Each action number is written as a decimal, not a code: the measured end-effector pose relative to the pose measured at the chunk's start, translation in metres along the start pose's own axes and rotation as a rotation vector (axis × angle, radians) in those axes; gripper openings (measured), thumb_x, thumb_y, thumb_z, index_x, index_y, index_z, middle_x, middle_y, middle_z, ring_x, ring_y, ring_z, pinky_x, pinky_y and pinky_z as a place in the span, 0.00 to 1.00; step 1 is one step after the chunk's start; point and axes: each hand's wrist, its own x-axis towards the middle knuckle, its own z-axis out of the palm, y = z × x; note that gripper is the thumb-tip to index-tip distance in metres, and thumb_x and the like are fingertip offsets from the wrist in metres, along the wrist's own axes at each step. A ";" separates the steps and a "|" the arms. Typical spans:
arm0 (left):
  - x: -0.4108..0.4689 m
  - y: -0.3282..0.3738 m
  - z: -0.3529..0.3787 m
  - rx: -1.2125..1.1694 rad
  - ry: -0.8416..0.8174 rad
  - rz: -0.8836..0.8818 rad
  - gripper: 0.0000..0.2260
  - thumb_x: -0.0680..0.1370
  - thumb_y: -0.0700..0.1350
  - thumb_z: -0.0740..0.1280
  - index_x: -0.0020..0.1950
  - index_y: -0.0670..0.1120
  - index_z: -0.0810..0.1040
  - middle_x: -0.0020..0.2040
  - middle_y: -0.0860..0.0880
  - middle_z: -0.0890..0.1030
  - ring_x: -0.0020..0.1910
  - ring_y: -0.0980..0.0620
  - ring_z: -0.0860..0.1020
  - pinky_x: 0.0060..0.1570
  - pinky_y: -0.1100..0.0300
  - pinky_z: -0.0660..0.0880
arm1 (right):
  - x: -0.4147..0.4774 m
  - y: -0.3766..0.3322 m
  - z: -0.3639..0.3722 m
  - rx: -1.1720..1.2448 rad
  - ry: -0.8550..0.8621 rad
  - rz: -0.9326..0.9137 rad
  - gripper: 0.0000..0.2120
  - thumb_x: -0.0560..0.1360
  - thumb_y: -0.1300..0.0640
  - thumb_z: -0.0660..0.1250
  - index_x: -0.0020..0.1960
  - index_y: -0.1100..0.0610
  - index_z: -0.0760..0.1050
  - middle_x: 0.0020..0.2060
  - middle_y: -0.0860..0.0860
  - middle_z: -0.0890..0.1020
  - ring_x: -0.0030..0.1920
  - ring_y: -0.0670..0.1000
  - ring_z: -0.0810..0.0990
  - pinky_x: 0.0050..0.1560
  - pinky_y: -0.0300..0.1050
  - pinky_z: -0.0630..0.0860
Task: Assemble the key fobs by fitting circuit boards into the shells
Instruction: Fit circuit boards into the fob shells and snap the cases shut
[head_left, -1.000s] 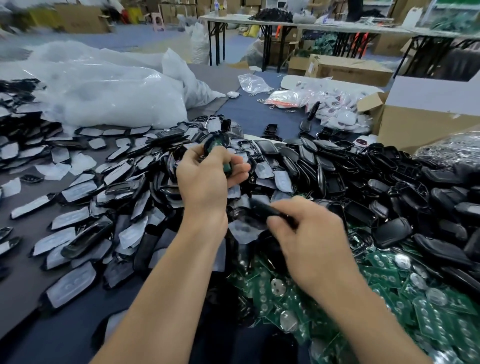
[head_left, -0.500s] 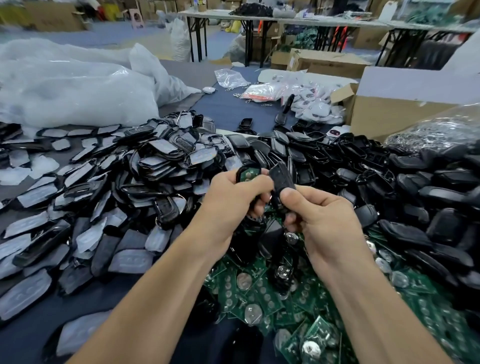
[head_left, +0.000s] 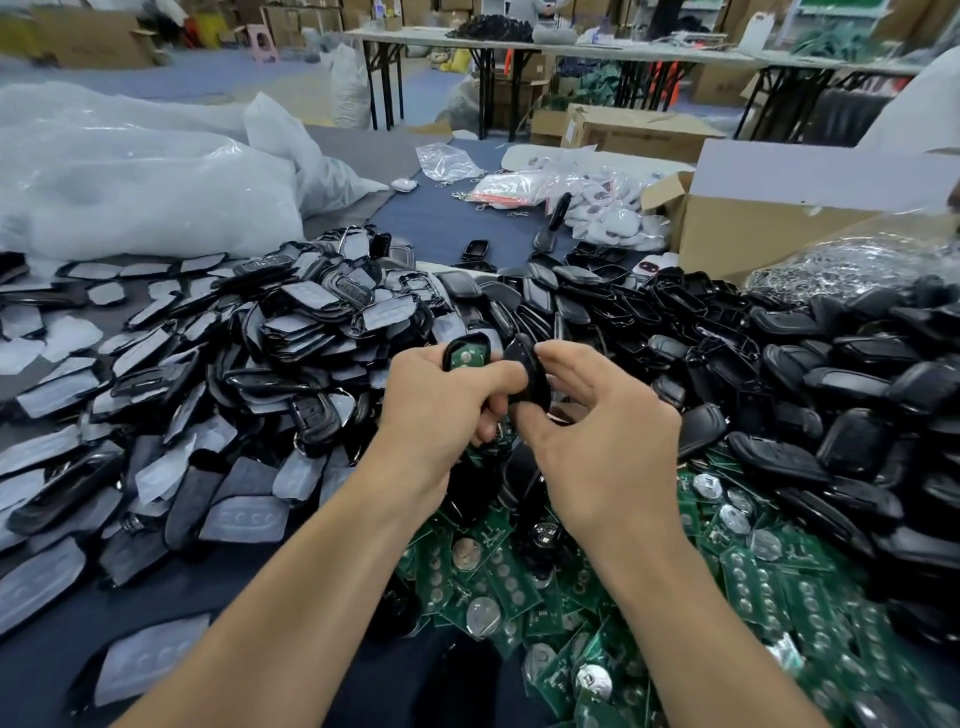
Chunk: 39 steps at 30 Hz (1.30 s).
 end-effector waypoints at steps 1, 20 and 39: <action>0.000 0.000 0.000 -0.004 -0.012 -0.007 0.05 0.64 0.42 0.75 0.30 0.50 0.83 0.25 0.48 0.75 0.20 0.52 0.68 0.22 0.63 0.65 | 0.000 0.002 0.001 0.019 0.012 -0.012 0.24 0.72 0.61 0.77 0.61 0.40 0.79 0.36 0.21 0.77 0.46 0.32 0.81 0.48 0.24 0.73; 0.004 0.003 -0.004 0.026 0.061 0.030 0.10 0.78 0.39 0.65 0.43 0.45 0.87 0.43 0.44 0.88 0.44 0.48 0.86 0.50 0.52 0.84 | 0.014 0.014 -0.003 1.104 -0.212 0.515 0.16 0.76 0.69 0.68 0.63 0.60 0.80 0.54 0.56 0.88 0.53 0.52 0.87 0.58 0.48 0.84; 0.005 0.004 -0.017 0.054 -0.103 0.122 0.19 0.74 0.33 0.77 0.51 0.59 0.89 0.45 0.49 0.86 0.43 0.59 0.86 0.43 0.60 0.84 | 0.009 0.009 0.004 0.501 -0.020 0.140 0.21 0.68 0.67 0.76 0.47 0.41 0.86 0.46 0.42 0.89 0.52 0.43 0.87 0.57 0.45 0.82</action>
